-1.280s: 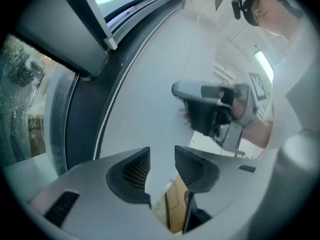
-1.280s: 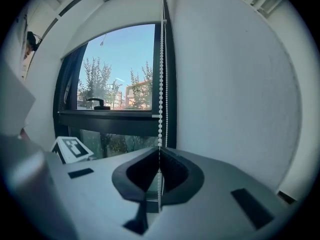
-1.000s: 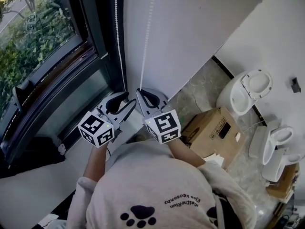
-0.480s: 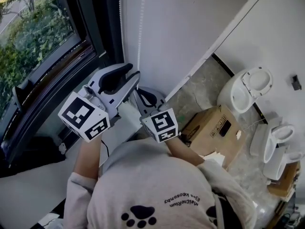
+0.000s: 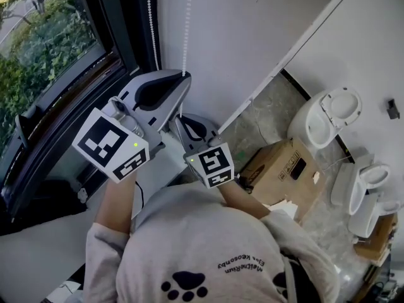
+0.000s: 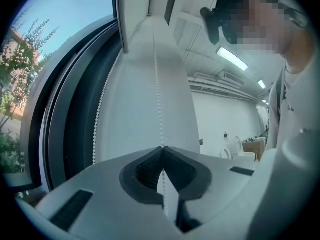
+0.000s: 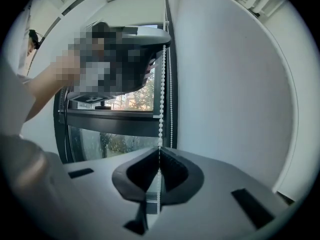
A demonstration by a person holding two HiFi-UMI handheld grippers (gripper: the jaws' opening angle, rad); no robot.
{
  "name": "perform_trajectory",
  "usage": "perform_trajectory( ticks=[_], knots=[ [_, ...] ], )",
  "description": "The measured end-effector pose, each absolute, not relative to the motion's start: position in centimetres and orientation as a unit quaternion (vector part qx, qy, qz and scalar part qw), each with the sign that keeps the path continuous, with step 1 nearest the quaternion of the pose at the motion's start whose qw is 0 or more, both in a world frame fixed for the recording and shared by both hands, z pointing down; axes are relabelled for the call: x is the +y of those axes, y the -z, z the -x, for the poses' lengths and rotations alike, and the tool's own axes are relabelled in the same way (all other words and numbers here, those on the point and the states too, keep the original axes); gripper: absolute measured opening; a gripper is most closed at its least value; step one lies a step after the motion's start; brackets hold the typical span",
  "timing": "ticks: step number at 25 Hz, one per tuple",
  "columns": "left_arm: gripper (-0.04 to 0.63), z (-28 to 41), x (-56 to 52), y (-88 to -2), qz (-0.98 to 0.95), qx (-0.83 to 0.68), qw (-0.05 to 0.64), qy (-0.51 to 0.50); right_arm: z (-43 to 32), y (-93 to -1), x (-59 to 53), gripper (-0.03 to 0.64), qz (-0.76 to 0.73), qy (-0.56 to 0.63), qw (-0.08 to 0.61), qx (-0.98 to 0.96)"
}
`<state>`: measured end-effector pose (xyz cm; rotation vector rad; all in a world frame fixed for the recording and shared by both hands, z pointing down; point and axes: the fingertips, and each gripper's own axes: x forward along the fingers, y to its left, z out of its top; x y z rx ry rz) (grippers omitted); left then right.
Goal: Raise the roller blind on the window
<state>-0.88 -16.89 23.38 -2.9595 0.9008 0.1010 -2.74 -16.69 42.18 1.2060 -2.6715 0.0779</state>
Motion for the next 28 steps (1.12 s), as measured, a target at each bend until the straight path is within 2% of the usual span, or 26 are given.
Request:
perform_trajectory(
  ticks=[4,16,28],
  knots=[
    [0.009,1.3,-17.1,-24.5,0.953,0.300,0.008,-0.036,2.7,-43.1,-17.0,0.011,-0.409,-0.040,0.106,-0.906],
    [0.009,1.3,-17.9,-34.1,0.945,0.323,-0.050,0.002,2.2,-52.7,-16.6,0.011,-0.406,-0.079,0.182,-0.892],
    [0.009,0.6,-17.3,-39.8,0.941,0.323,-0.095,0.021,2.5,-58.1,-15.7,0.011,-0.382,-0.107,0.244,-0.885]
  ],
)
